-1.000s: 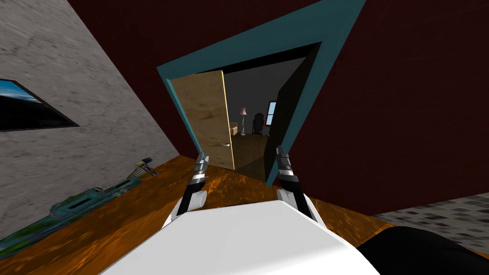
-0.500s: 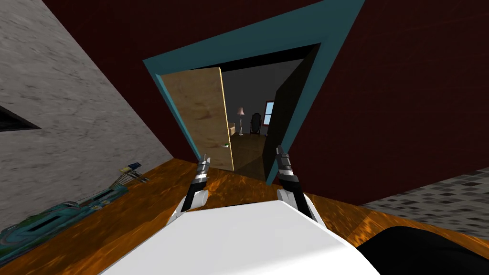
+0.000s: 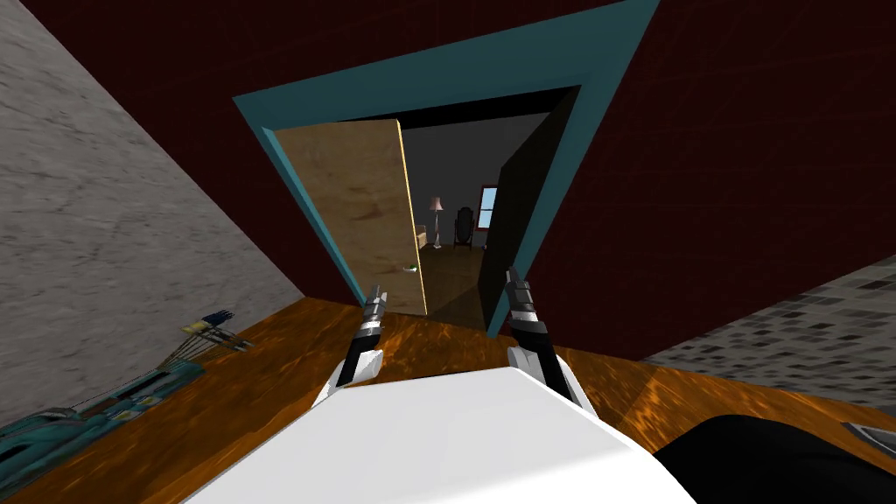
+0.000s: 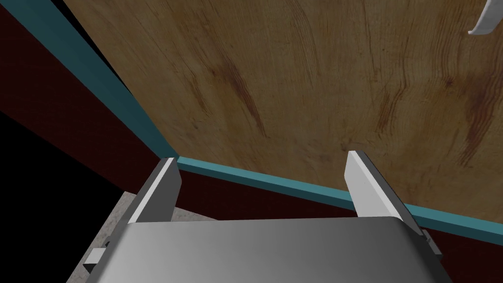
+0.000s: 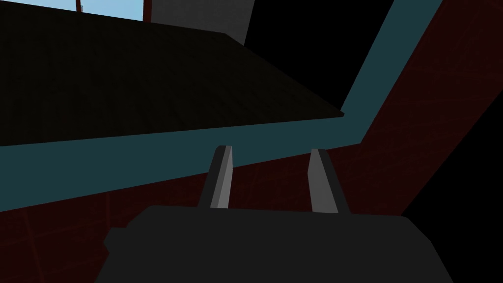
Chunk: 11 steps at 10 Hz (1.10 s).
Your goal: Push the door open
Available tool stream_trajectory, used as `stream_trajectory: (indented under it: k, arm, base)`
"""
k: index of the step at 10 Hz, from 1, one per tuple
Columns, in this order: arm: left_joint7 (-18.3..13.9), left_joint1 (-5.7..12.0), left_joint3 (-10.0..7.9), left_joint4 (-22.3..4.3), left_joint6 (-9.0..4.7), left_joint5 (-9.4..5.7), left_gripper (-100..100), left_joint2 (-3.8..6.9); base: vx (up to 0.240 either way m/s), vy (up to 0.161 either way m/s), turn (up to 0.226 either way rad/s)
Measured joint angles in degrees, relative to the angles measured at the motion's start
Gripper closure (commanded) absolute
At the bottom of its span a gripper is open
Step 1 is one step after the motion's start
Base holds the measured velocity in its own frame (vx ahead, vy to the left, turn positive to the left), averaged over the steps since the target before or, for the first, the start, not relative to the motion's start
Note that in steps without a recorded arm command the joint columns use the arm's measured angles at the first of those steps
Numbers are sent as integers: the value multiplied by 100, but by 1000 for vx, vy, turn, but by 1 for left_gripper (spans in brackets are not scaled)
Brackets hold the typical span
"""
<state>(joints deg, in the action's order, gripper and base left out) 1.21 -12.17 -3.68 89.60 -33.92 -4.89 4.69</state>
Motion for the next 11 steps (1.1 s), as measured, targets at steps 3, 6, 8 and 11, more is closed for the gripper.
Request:
stream_trajectory:
  k: [3,6,8,11]
  arm:
    - [-5,178,-32,-451,-92,-29,-100,34]
    - [-8,397,-65,-1023,-238,-58,-100,58]
    - [-3,464,-74,-1259,-257,-73,-100,53]
    - [-3,632,-100,-1719,-347,-97,-100,67]
  base:
    - [36,81,-134]
    - [27,102,-113]
    - [27,89,-142]
    - [29,100,-163]
